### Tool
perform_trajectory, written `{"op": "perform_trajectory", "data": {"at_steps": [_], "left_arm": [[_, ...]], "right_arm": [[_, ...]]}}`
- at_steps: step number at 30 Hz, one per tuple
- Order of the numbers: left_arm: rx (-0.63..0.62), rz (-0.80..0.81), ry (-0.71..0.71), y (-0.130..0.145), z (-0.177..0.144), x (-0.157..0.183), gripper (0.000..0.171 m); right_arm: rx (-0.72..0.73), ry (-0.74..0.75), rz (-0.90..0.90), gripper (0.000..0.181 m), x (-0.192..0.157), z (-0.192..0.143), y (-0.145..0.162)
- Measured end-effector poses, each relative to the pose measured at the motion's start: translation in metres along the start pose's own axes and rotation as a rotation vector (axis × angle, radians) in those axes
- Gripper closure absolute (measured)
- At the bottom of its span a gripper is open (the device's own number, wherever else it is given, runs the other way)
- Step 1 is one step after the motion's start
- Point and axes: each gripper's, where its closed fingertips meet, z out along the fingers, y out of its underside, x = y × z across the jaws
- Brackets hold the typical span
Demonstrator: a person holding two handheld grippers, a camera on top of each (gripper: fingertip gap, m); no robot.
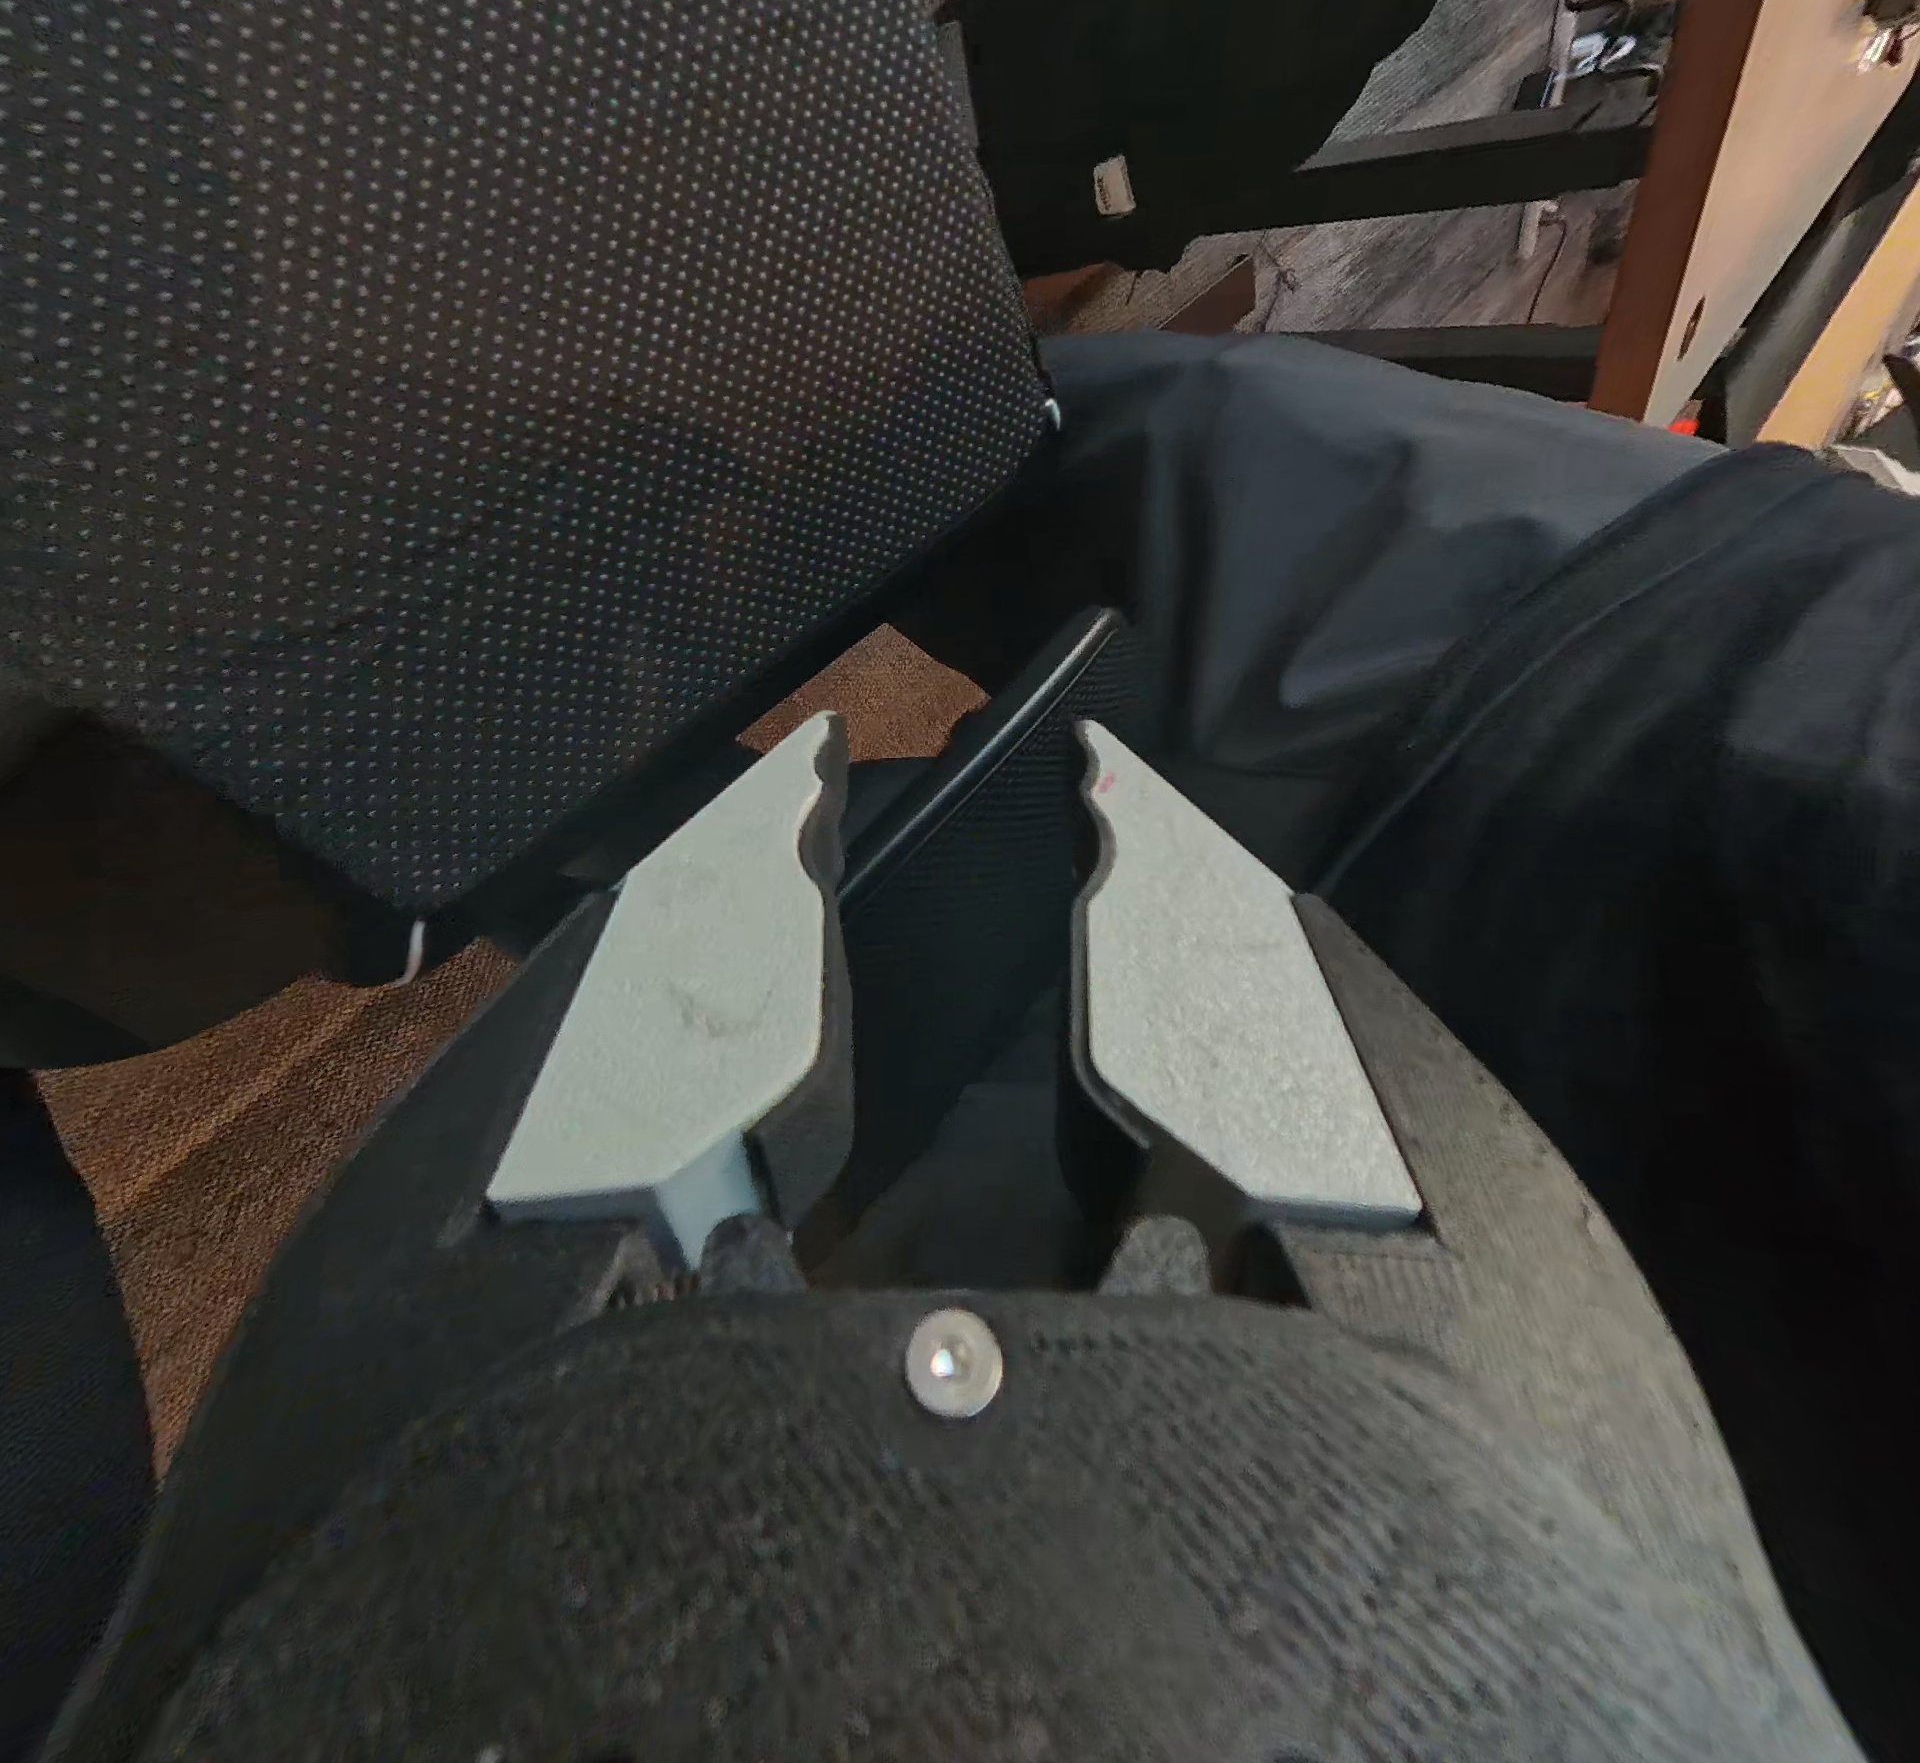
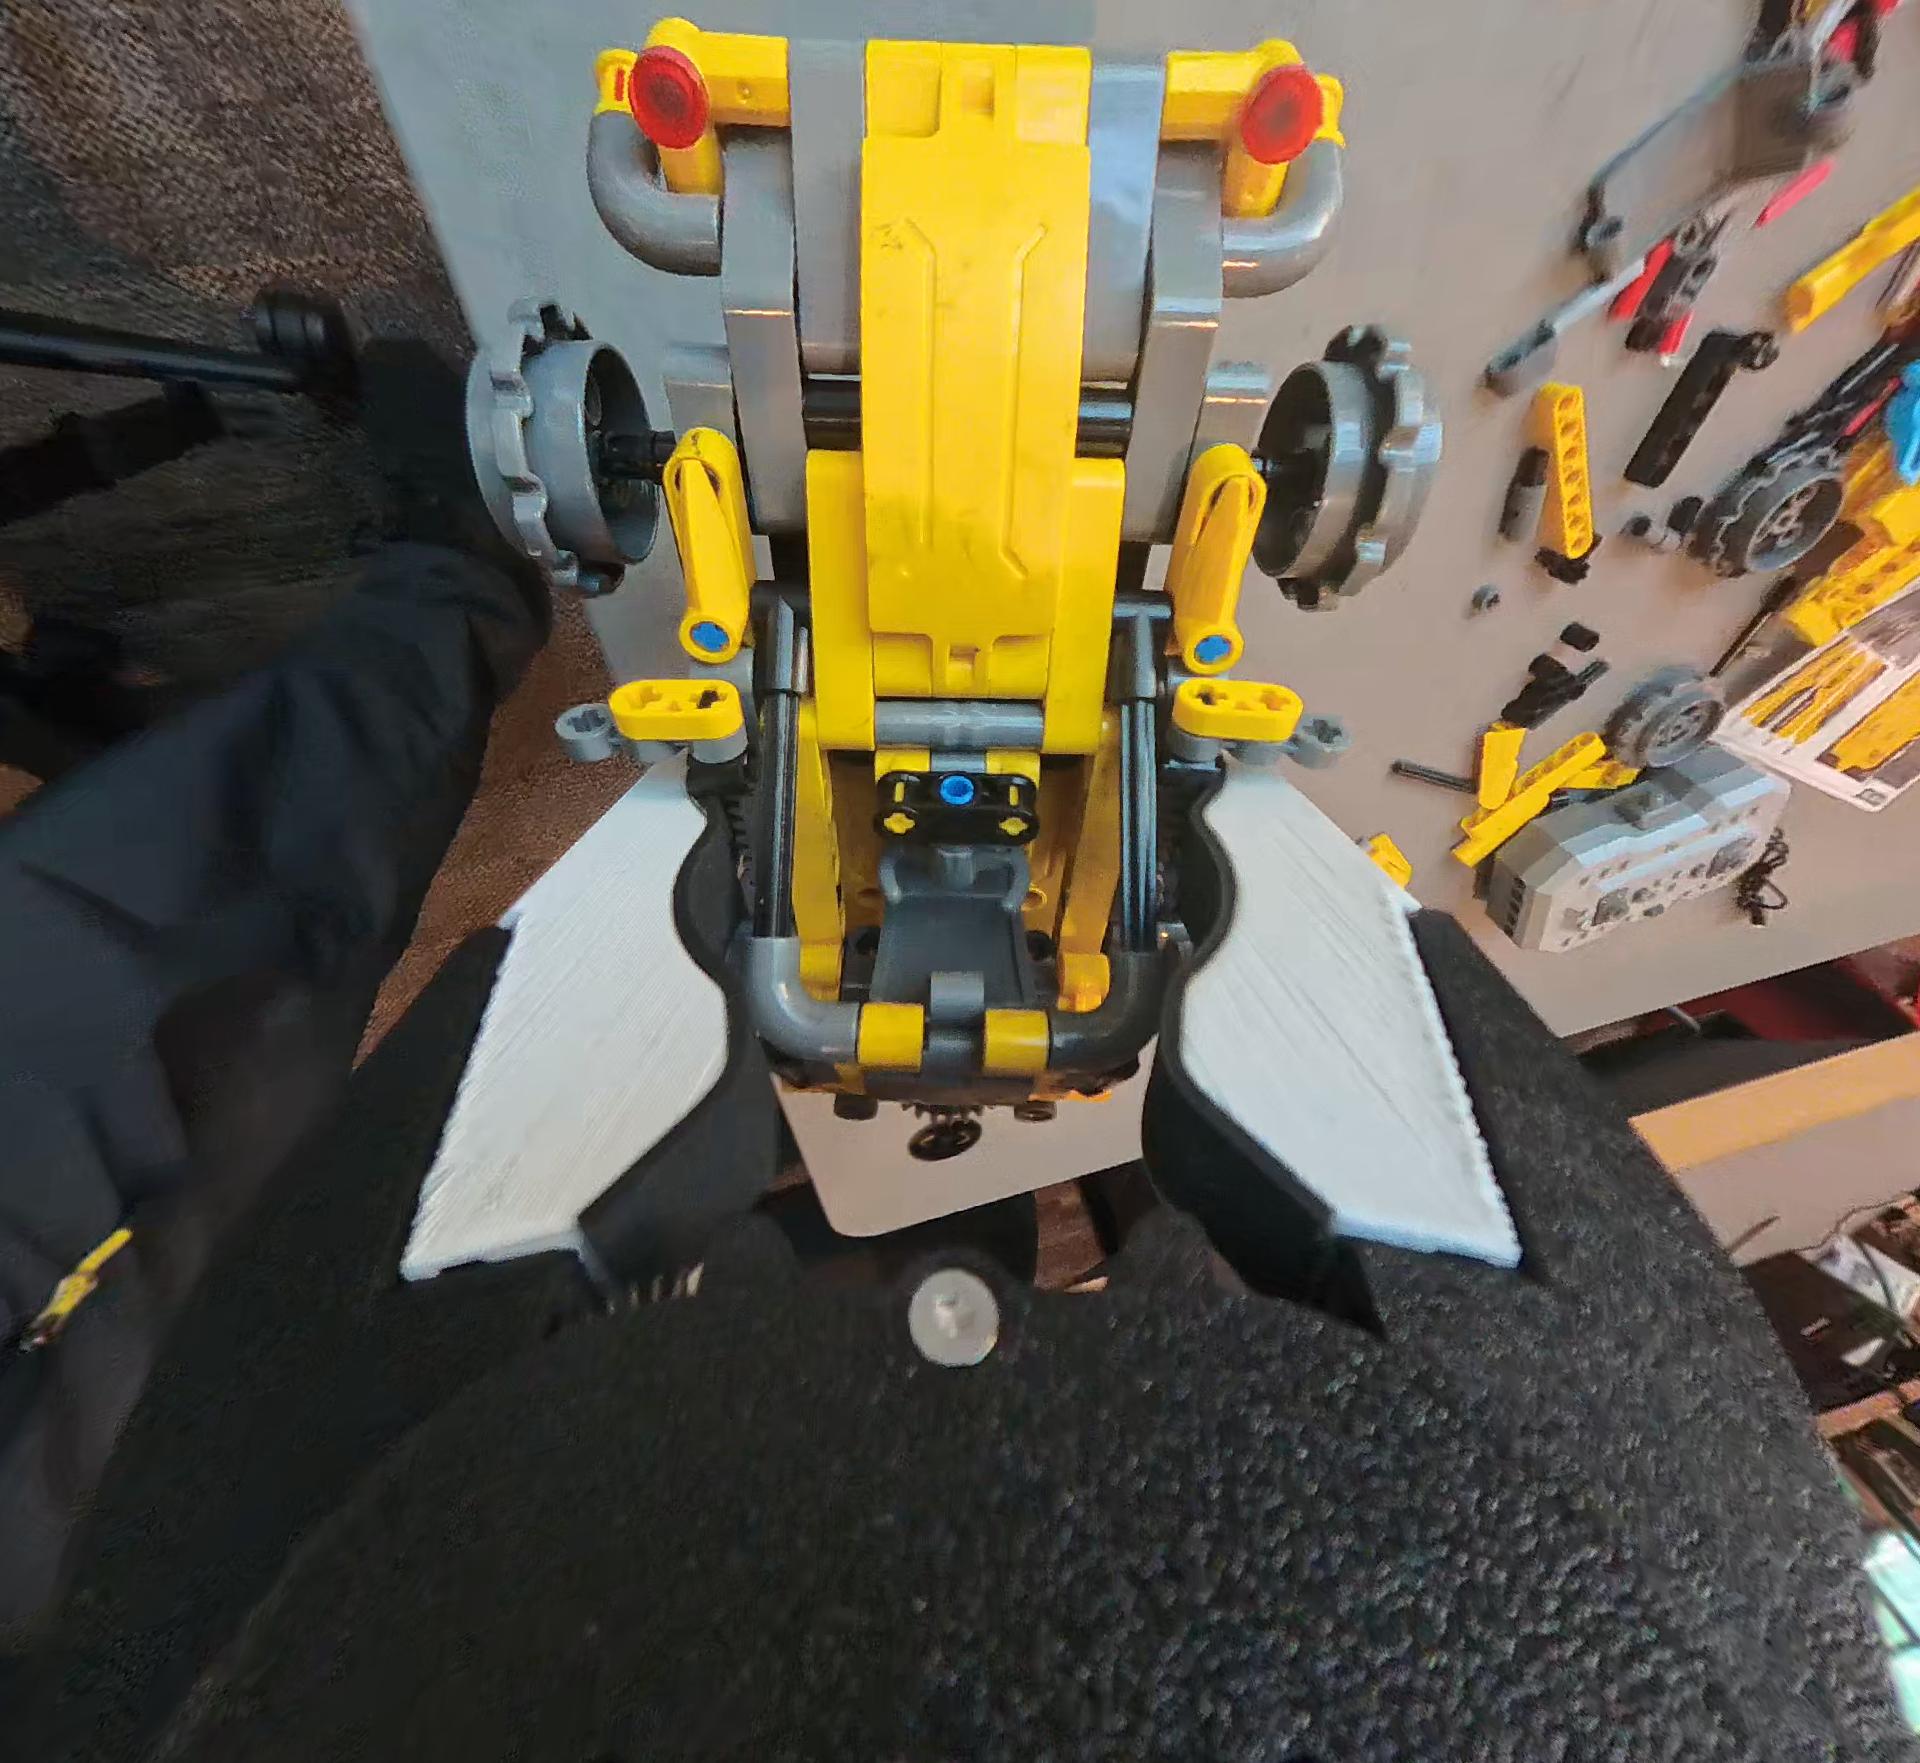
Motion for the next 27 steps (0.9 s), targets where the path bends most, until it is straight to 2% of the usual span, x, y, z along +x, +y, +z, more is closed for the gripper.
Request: {"op": "perform_trajectory", "data": {"at_steps": [8, 11, 15, 20, 22, 25, 27], "left_arm": [[-0.087, 0.055, -0.026, -0.017, 0.02, 0.034, 0.133], [-0.12, 0.086, -0.028, -0.016, 0.026, 0.042, 0.135], [-0.173, 0.122, -0.032, -0.006, 0.031, 0.045, 0.135], [-0.182, 0.163, -0.041, 0.004, 0.029, 0.043, 0.135], [-0.174, 0.17, -0.044, 0.006, 0.028, 0.04, 0.135], [-0.149, 0.172, -0.042, 0.007, 0.025, 0.035, 0.134], [-0.132, 0.178, -0.054, 0.007, 0.022, 0.029, 0.133]], "right_arm": [[-0.1, -0.091, 0.032, 0.097, 0.029, 0.046, 0.027], [-0.08, -0.141, 0.061, 0.097, 0.032, 0.049, 0.022], [-0.124, -0.177, 0.037, 0.097, 0.029, 0.05, 0.027], [-0.042, -0.119, -0.007, 0.104, 0.03, 0.03, 0.023], [-0.018, -0.09, -0.039, 0.101, 0.03, 0.017, 0.024], [0.055, -0.043, -0.066, 0.101, 0.028, -0.013, 0.016], [0.143, -0.021, -0.058, 0.103, 0.014, -0.045, 0.004]]}}
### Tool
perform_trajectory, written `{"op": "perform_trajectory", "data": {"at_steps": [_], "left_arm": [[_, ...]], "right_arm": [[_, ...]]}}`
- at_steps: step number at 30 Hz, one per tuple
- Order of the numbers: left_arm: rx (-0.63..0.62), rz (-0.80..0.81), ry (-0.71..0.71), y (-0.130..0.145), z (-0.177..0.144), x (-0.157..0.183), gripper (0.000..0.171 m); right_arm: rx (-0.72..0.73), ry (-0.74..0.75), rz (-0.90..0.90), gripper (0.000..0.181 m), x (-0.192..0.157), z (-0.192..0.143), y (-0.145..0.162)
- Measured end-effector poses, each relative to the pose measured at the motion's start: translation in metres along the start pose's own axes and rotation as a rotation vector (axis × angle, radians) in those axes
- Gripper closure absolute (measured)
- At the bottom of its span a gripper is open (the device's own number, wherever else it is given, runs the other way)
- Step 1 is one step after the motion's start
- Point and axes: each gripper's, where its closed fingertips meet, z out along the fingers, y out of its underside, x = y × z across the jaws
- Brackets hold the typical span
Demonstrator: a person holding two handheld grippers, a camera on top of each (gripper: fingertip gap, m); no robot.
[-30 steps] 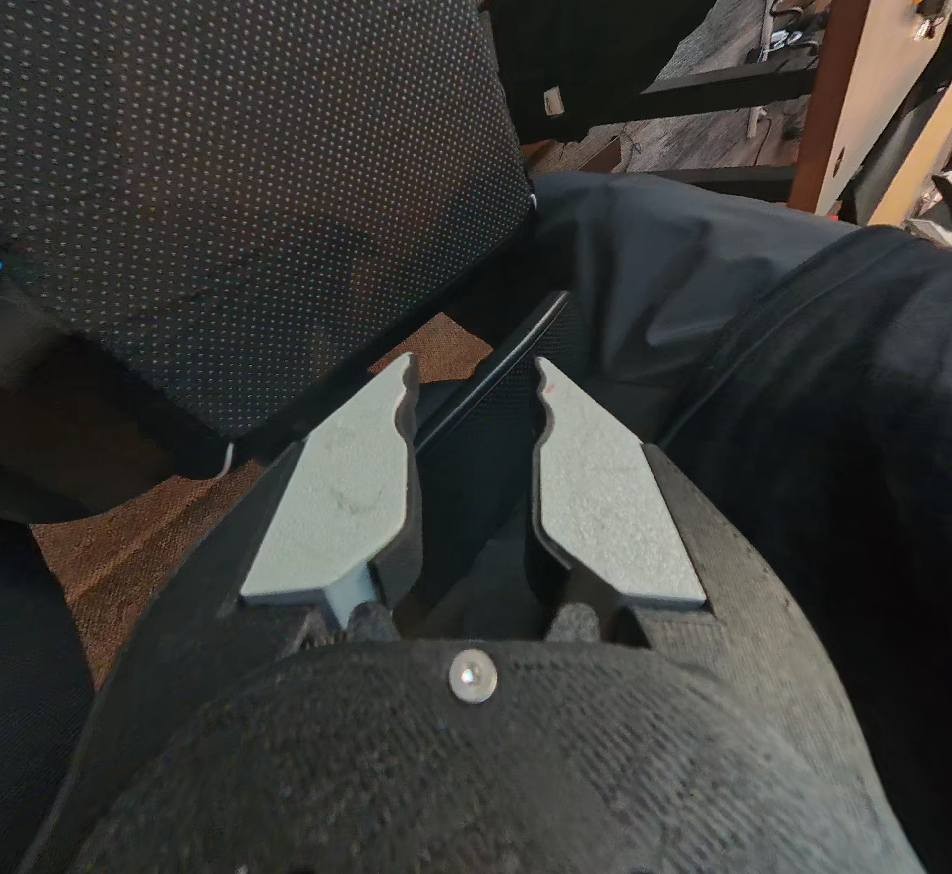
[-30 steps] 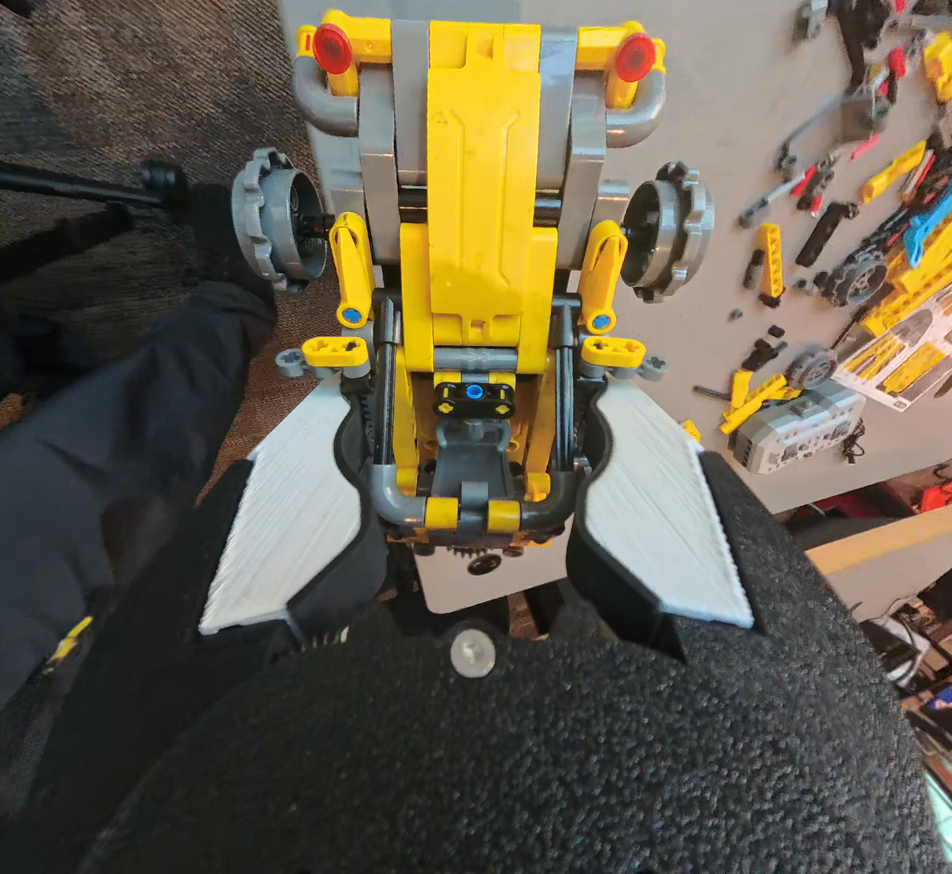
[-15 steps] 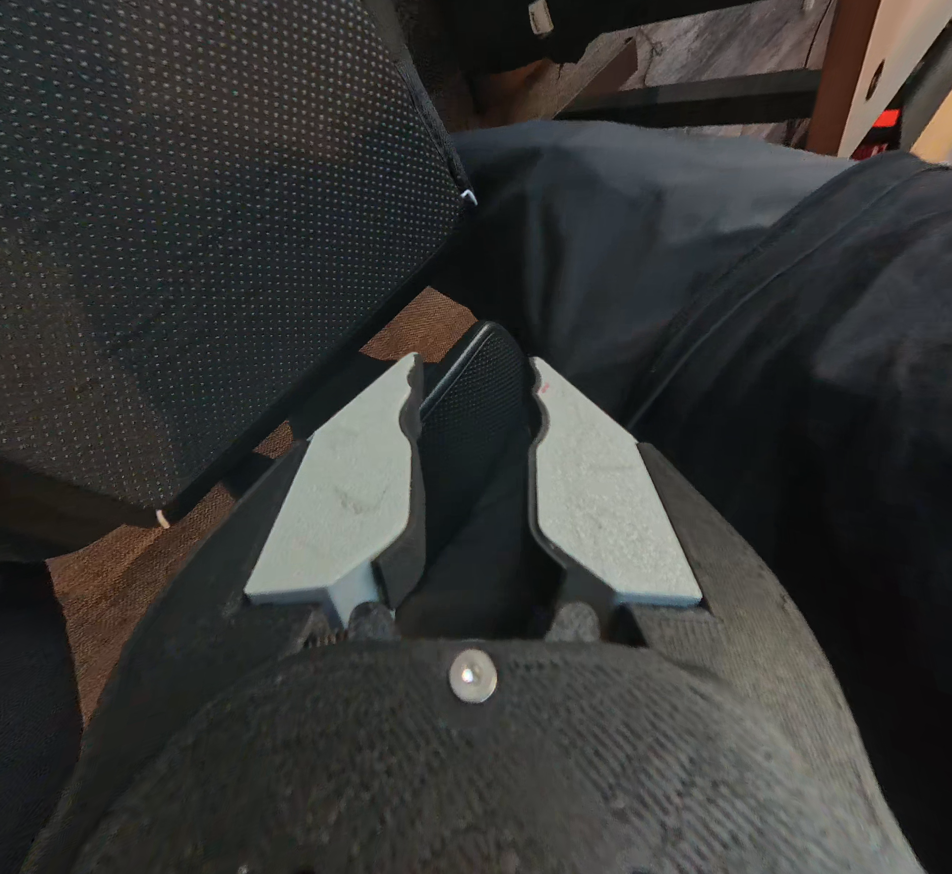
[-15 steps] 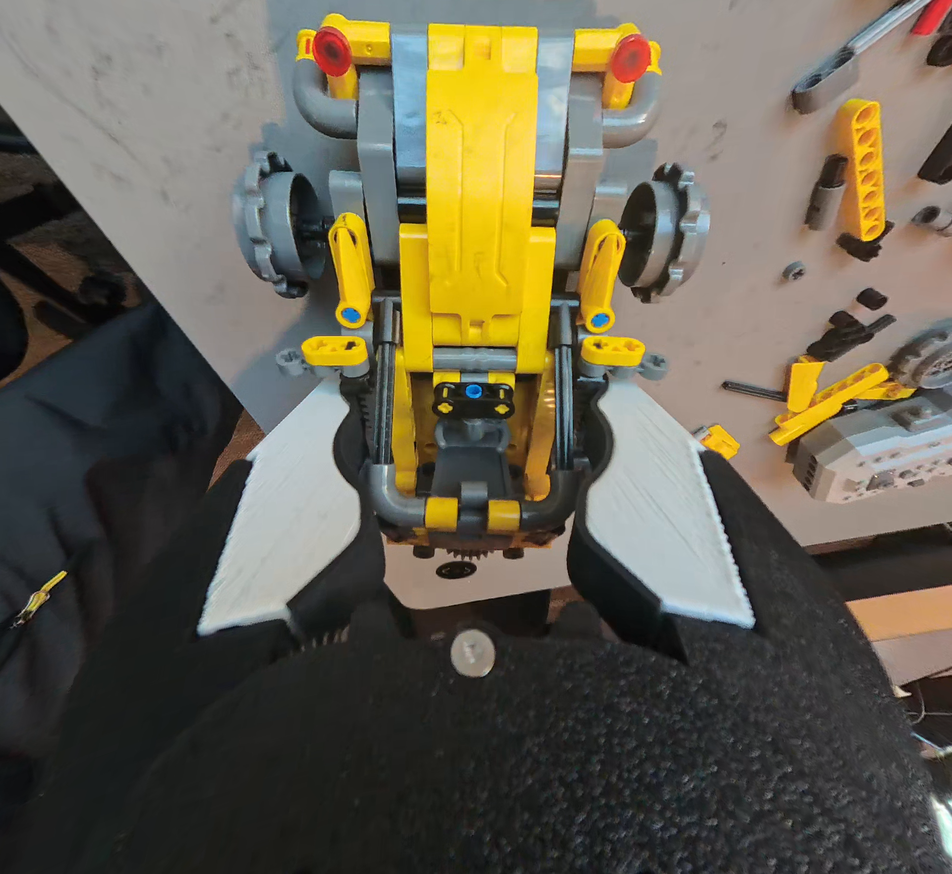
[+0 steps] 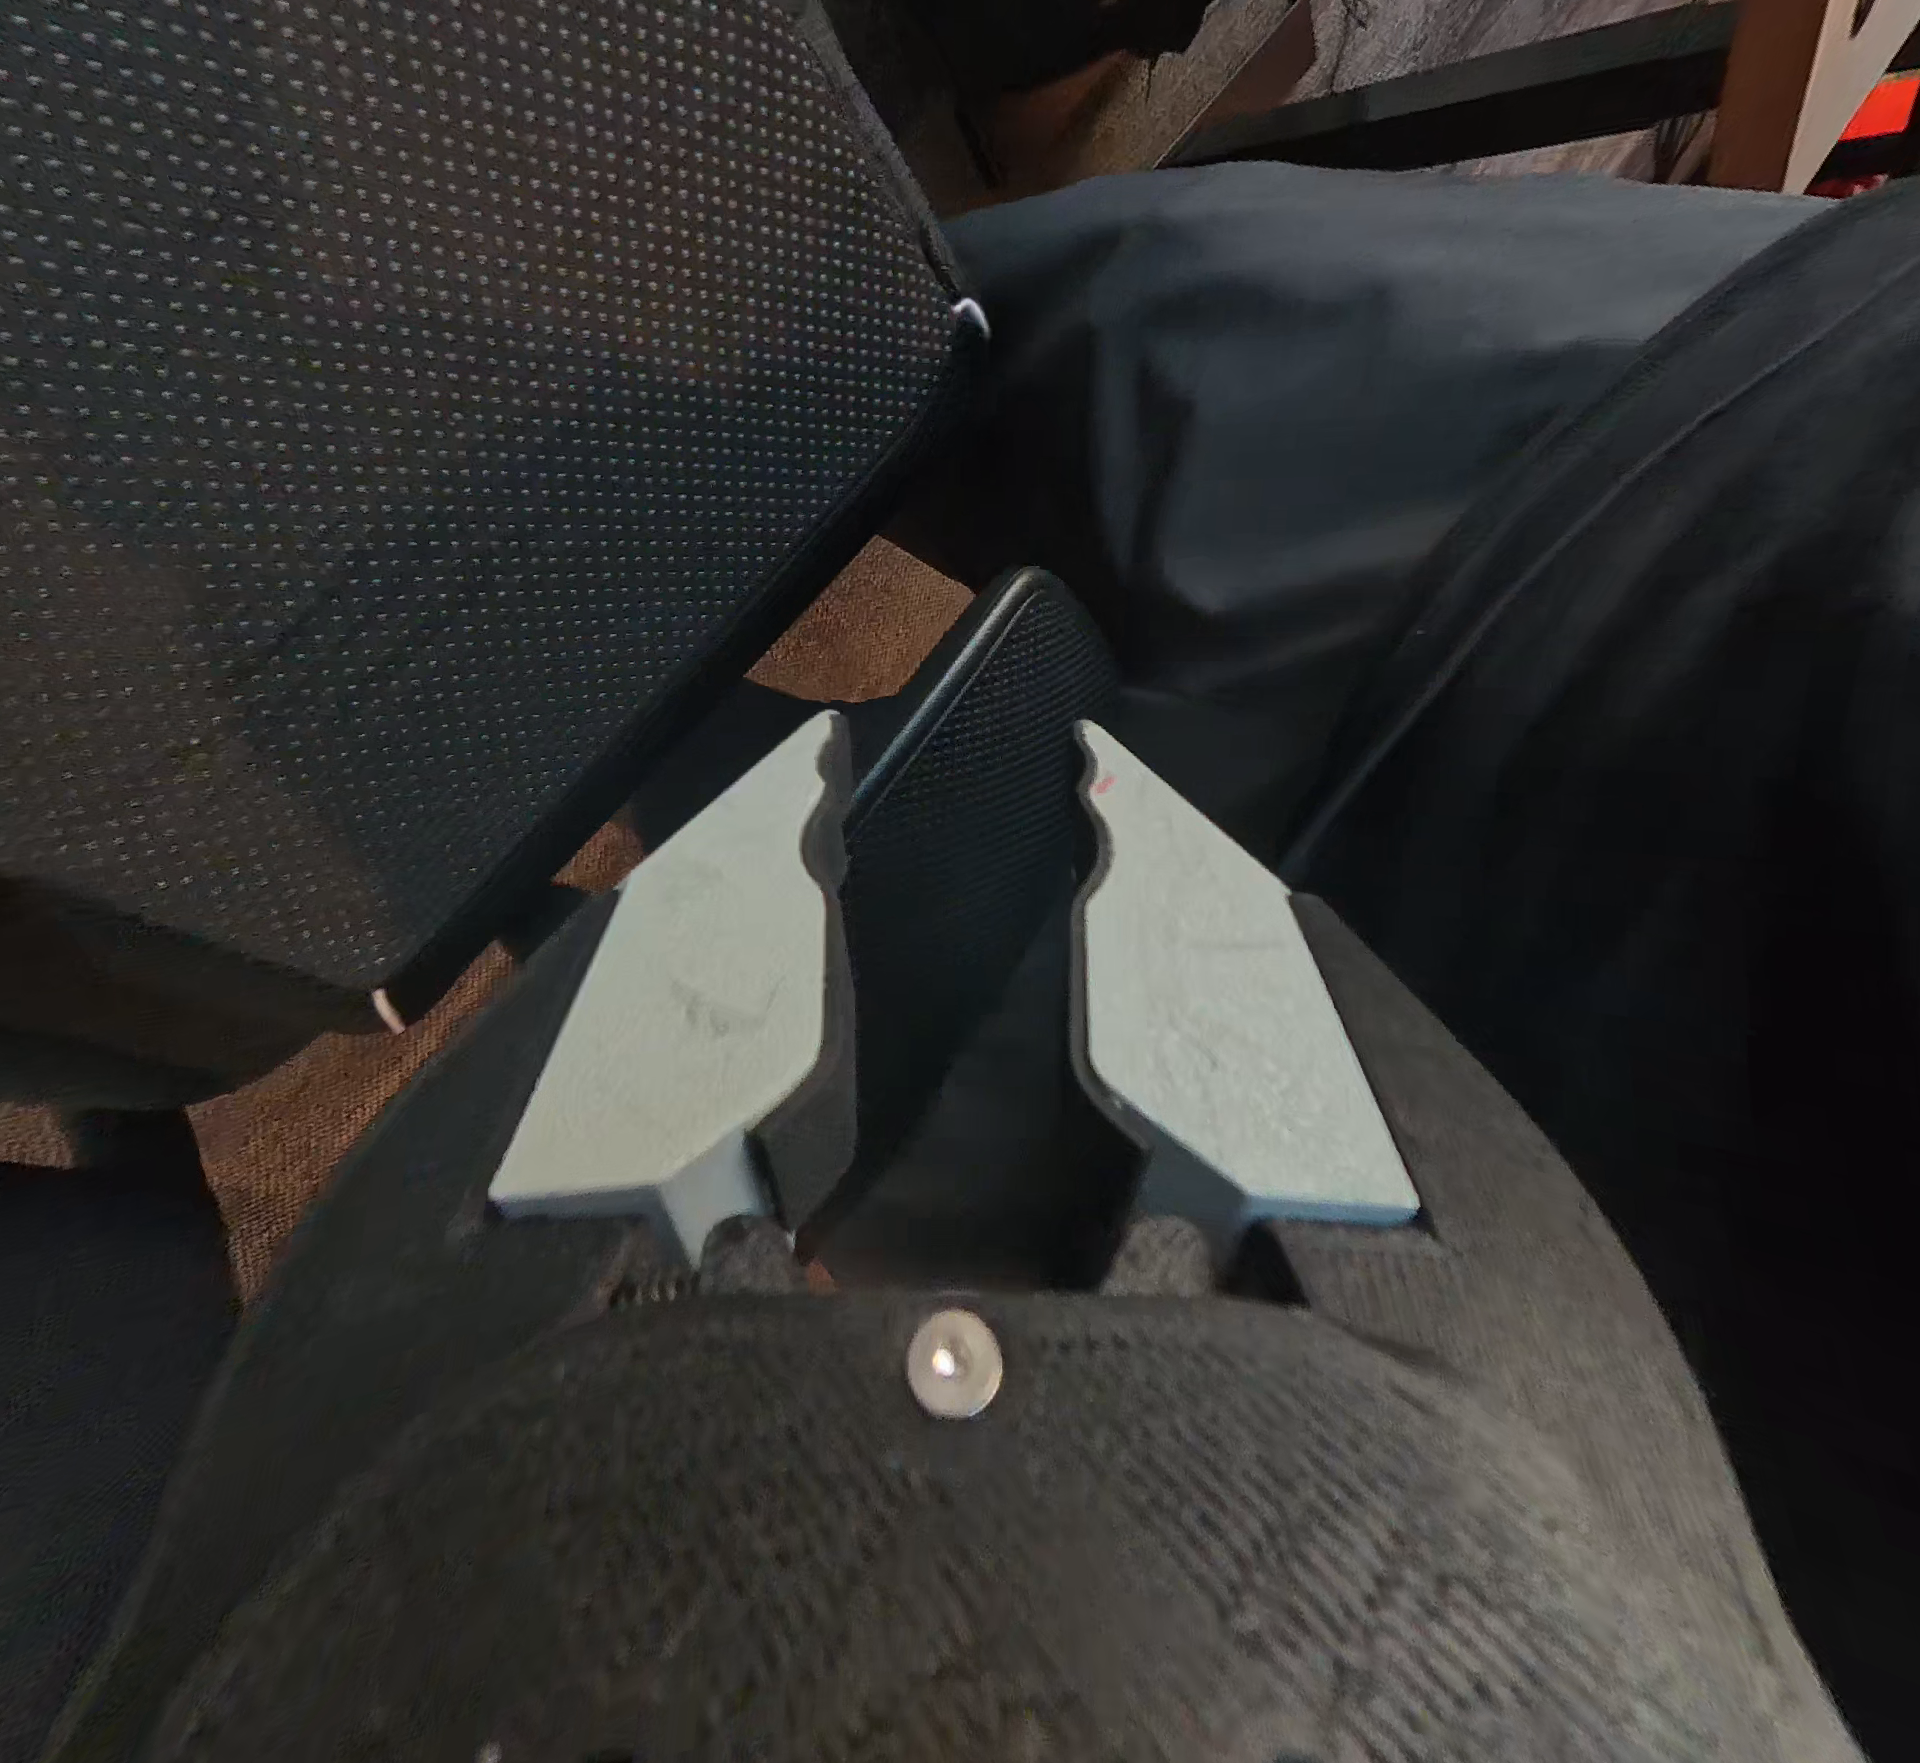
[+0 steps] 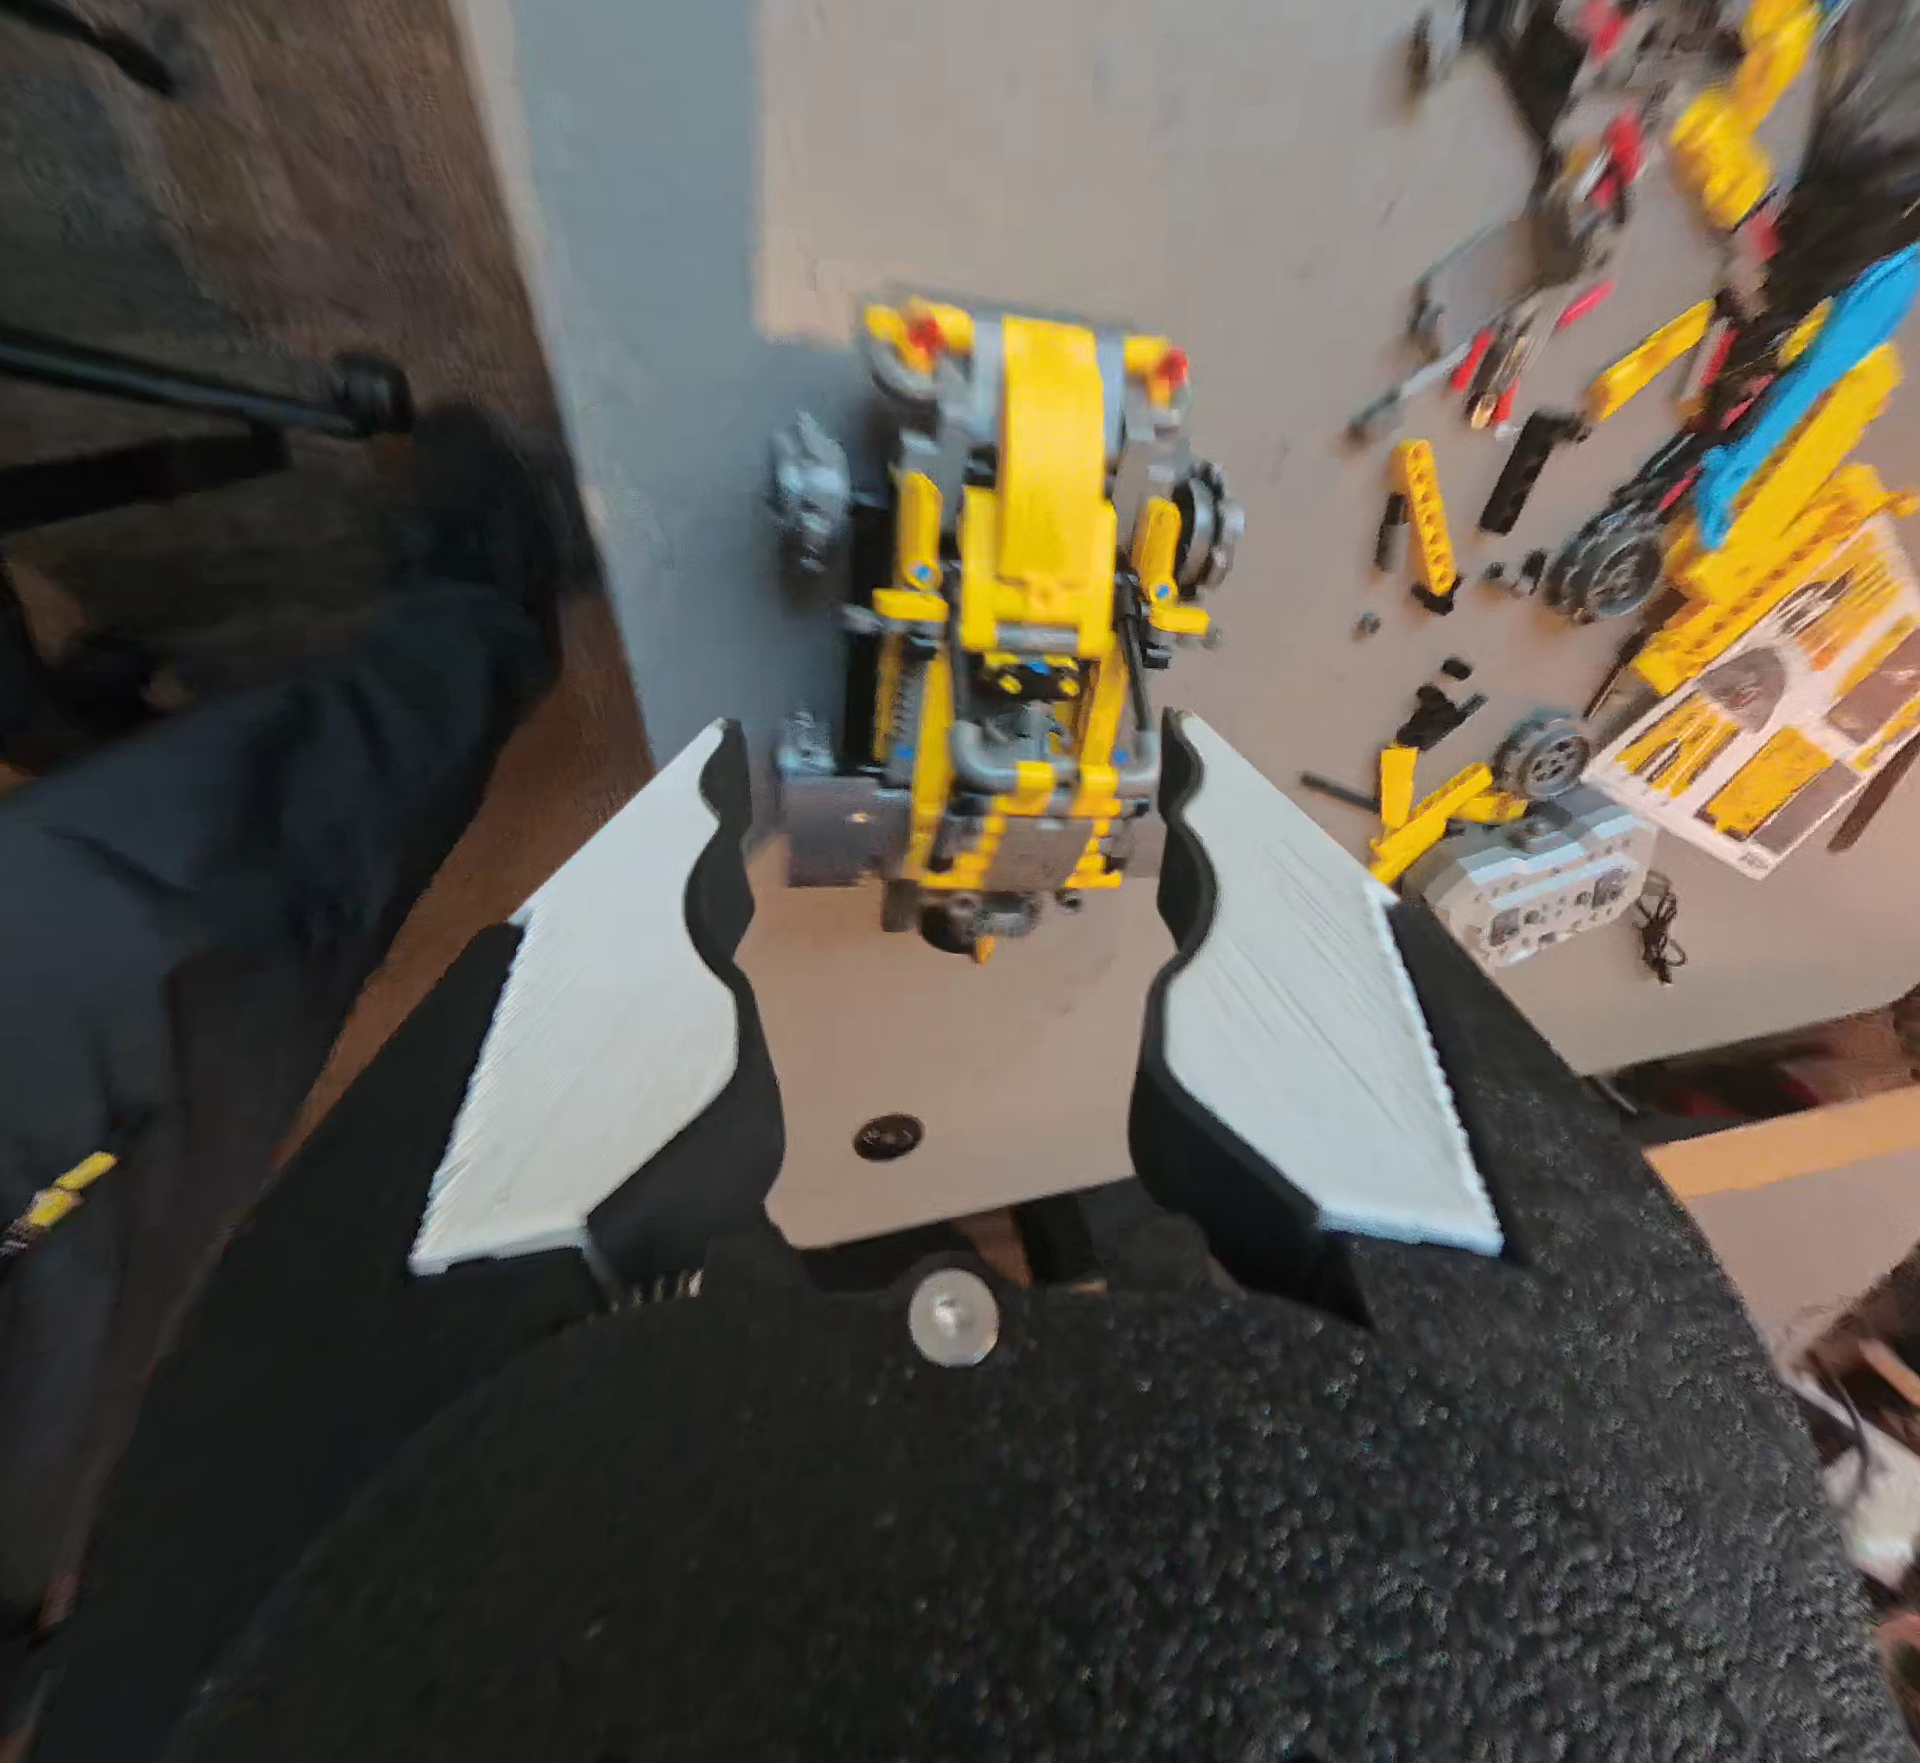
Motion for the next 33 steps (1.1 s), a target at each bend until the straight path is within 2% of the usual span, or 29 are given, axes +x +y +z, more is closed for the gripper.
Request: {"op": "perform_trajectory", "data": {"at_steps": [2, 5, 7, 10, 13, 15, 18, 21, 24, 29, 33], "left_arm": [[0.012, 0.006, -0.038, 0.002, -0.001, -0.011, 0.131], [0.027, 0.002, -0.089, 0.007, -0.001, -0.026, 0.13], [0.036, -0.008, -0.096, 0.01, -0.002, -0.031, 0.128], [0.047, -0.006, -0.134, 0.011, -0.007, -0.037, 0.127], [0.071, -0.005, -0.176, 0.007, -0.018, -0.042, 0.127], [0.082, -0.019, -0.217, 0.007, -0.026, -0.05, 0.126], [0.076, -0.058, -0.325, 0.012, -0.038, -0.072, 0.125], [0.047, -0.136, -0.423, 0.024, -0.046, -0.098, 0.122], [-0.015, -0.218, -0.473, 0.039, -0.043, -0.12, 0.112], [-0.093, -0.309, -0.453, 0.061, -0.027, -0.133, 0.106], [-0.125, -0.388, -0.417, 0.076, -0.016, -0.142, 0.102]], "right_arm": [[0.143, -0.037, -0.044, 0.107, -0.042, -0.036, -0.024], [0.275, -0.156, -0.209, 0.108, -0.141, -0.071, -0.042], [0.316, -0.3, -0.286, 0.106, -0.222, -0.083, -0.042], [0.357, -0.408, -0.412, 0.105, -0.323, -0.095, -0.035], [0.392, -0.467, -0.536, 0.108, -0.387, -0.108, -0.03], [0.411, -0.488, -0.563, 0.107, -0.402, -0.113, -0.033], [0.436, -0.507, -0.518, 0.106, -0.392, -0.114, -0.048], [0.408, -0.631, -0.443, 0.1, -0.387, -0.1, -0.049], [0.281, -0.778, -0.42, 0.091, -0.404, -0.069, -0.026], [0.043, -0.825, -0.435, 0.09, -0.437, 0.001, 0.031], [-0.115, -0.894, -0.326, 0.09, -0.458, 0.049, 0.065]]}}
